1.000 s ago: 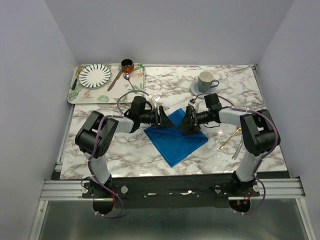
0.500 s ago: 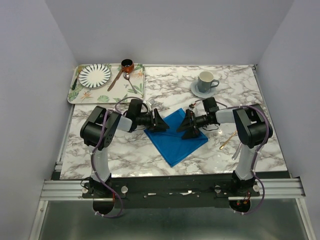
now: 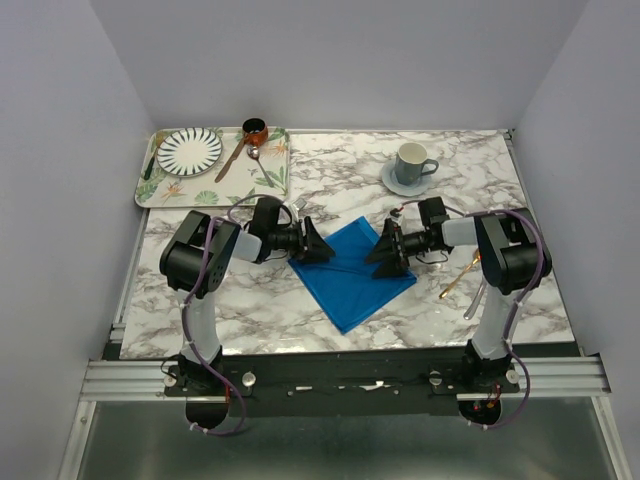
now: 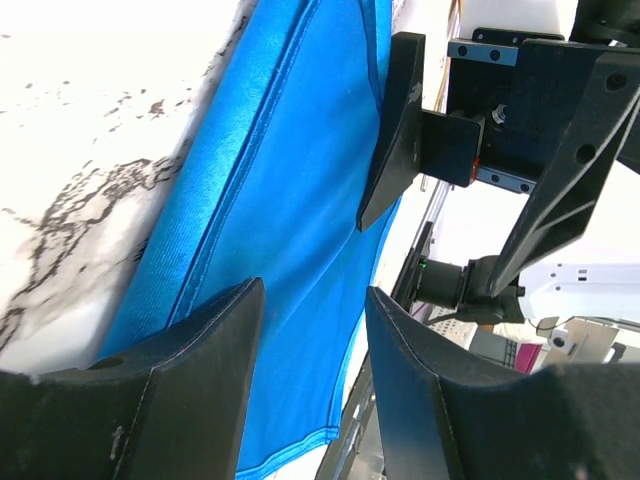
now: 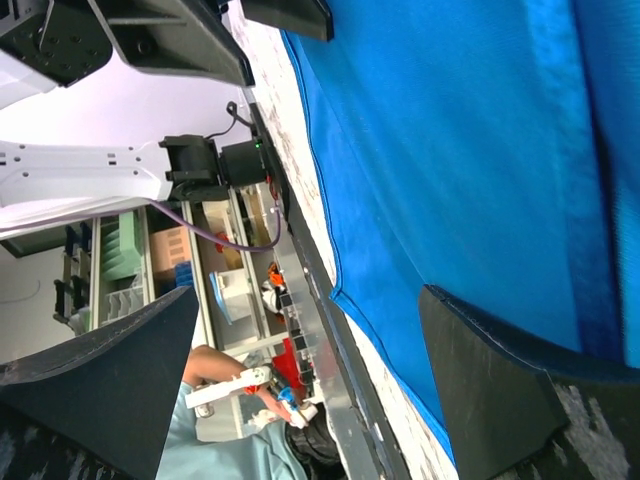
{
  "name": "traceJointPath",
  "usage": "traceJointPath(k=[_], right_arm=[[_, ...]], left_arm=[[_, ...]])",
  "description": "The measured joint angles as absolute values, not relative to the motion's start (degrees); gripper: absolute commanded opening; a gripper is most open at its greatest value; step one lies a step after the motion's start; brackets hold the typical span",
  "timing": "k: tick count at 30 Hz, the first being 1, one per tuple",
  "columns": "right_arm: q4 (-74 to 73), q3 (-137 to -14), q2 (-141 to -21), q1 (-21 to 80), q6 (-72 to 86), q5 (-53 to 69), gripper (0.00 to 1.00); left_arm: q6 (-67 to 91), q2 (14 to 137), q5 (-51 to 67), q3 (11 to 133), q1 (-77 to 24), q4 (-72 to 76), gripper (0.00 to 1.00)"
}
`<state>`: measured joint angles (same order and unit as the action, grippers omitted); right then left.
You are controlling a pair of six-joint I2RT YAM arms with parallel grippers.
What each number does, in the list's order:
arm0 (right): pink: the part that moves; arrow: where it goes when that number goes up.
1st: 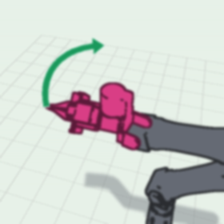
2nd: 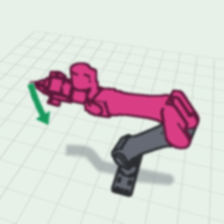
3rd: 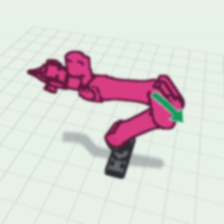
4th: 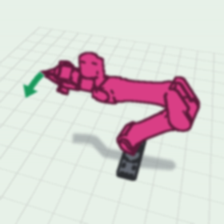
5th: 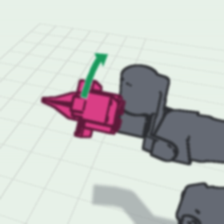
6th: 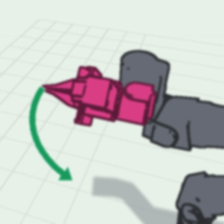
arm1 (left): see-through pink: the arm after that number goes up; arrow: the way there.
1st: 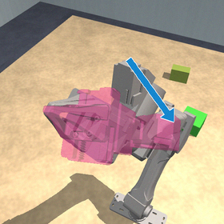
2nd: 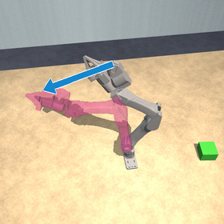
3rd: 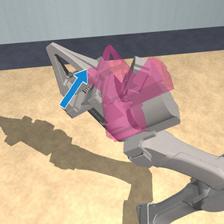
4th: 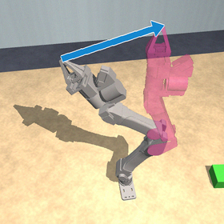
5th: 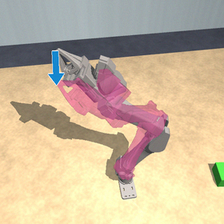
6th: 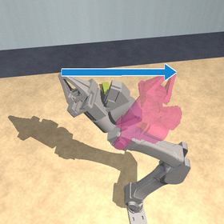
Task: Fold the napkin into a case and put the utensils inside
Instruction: Smooth out the top corner of the square-folded napkin at the center of the board.
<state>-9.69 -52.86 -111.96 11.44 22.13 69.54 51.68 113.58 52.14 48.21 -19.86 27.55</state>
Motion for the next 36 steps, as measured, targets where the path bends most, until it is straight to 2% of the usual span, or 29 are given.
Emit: traceJointPath(k=[15, 27, 36], right_arm=[[-21.1, -52.8, -111.5, 6.2, 10.6, 70.7, 1.0], [-23.3, -52.8, -111.2, 5.9, 8.9, 70.6, 1.0], [-24.9, -52.7, -110.5, 5.9, 9.0, 69.3, 1.0]], left_arm=[[50.9, 113.7, 53.6, 48.2, -17.7, 26.4, 0.59], [50.2, 112.5, 55.3, 45.6, -16.9, 30.0, 0.59], [48.9, 104.6, 55.7, 48.5, -23.3, 29.9, 0.59]])
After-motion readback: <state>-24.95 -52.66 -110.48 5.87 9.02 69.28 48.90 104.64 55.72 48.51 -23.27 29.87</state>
